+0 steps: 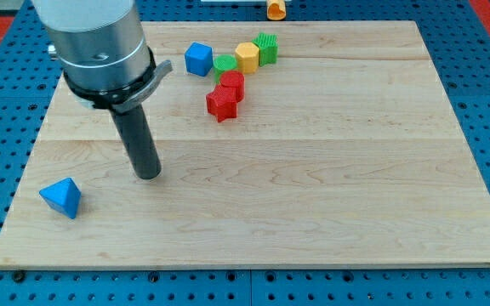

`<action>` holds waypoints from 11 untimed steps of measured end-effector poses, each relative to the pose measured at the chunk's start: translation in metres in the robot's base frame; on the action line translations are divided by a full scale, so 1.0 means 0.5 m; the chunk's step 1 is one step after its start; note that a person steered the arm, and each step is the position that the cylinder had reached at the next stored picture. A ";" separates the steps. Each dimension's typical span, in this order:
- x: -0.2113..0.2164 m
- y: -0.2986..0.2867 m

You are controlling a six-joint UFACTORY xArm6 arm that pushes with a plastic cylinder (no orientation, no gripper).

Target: Point your arm at the blue cube

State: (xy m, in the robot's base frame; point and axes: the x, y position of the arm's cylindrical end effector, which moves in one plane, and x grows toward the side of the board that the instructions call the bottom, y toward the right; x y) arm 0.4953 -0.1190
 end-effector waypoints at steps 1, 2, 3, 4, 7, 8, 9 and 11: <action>-0.021 0.127; -0.033 0.238; -0.033 0.214; -0.033 0.228; -0.150 -0.012; -0.343 -0.077; -0.442 -0.017; -0.496 0.246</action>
